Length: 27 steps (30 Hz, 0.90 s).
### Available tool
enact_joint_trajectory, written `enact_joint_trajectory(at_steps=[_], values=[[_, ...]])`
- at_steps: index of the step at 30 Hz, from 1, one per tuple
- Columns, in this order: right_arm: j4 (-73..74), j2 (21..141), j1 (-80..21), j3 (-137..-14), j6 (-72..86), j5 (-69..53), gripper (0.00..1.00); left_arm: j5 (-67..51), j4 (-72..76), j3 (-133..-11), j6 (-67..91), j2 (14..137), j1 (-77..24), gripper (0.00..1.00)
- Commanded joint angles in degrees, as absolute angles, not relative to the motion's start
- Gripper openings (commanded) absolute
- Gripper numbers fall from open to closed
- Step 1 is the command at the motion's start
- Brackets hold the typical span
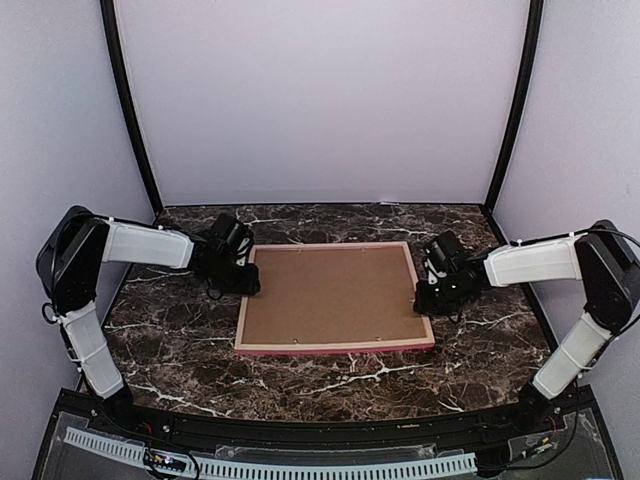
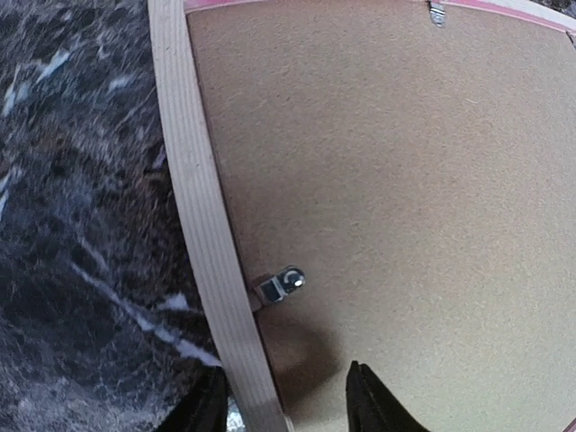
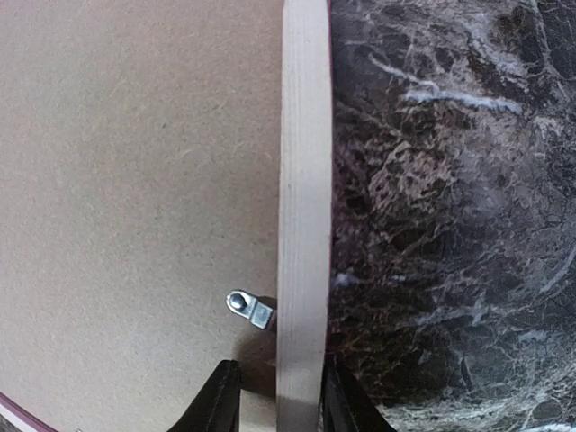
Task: Put the photo into the frame
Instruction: Place the photo frame at the center of the board, then pick up the photo frame from the center of the board.
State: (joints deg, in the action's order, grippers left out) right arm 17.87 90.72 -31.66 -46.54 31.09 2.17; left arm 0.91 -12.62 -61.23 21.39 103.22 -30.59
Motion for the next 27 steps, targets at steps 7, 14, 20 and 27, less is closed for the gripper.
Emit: enact_joint_trajectory(at_steps=[7,14,20,27], values=[[16.98,89.13,-31.14,-48.81,27.76,3.70,0.54,6.68,-15.53,-68.63,16.74,102.76,-30.85,0.73],[17.16,84.74,-31.22,-45.37,28.14,3.01,0.58,8.83,-13.25,-64.71,16.37,95.99,-30.86,0.93],[18.32,80.79,-31.44,-43.83,27.72,3.62,0.61,6.93,-12.75,-61.52,17.31,90.33,-30.85,0.96],[20.69,75.91,-31.55,-42.71,25.93,4.24,0.74,2.92,-10.59,-55.95,18.54,83.48,-30.87,0.97]])
